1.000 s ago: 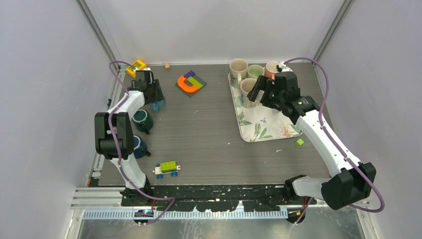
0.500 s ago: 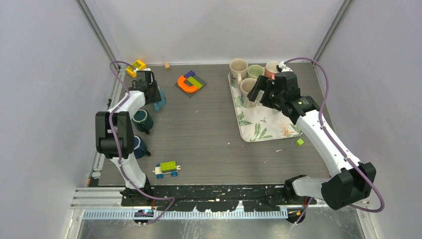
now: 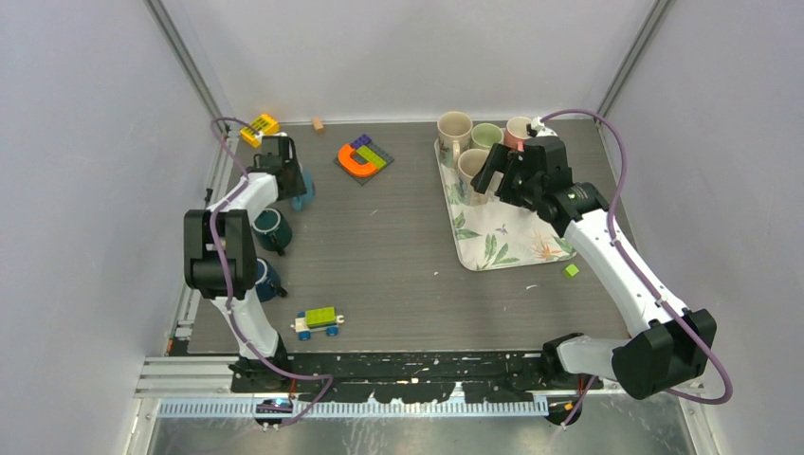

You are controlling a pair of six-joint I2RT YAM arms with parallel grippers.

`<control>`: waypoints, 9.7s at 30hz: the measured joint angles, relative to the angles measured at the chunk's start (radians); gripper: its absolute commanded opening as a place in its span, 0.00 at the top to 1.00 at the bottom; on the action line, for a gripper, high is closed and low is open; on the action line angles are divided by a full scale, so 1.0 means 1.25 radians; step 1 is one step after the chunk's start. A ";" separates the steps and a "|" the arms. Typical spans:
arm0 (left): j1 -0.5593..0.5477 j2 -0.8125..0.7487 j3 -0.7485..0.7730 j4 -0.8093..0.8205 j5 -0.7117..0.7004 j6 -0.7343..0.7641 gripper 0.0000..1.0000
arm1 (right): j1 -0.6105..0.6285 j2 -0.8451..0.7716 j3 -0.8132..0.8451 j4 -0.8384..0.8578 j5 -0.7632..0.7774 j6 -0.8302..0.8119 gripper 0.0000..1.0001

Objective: Turn the mug right side up
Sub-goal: Turn over the cup at the center of the board, then place the cup on the tray.

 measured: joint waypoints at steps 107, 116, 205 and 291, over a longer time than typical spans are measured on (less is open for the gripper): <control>-0.265 -0.367 -0.196 0.043 0.146 -0.363 1.00 | 0.083 0.067 -0.015 0.154 -0.264 0.085 0.00; -0.250 -0.373 -0.202 0.244 0.344 -0.526 1.00 | 0.122 0.131 -0.028 0.362 -0.447 0.193 0.00; -0.267 -0.407 -0.276 0.187 0.443 -0.475 0.12 | 0.196 -0.047 -0.052 -0.094 -0.011 0.042 0.99; -0.275 -0.425 -0.262 0.130 0.587 -0.356 0.11 | -0.193 0.147 -0.193 -0.071 0.246 0.047 0.05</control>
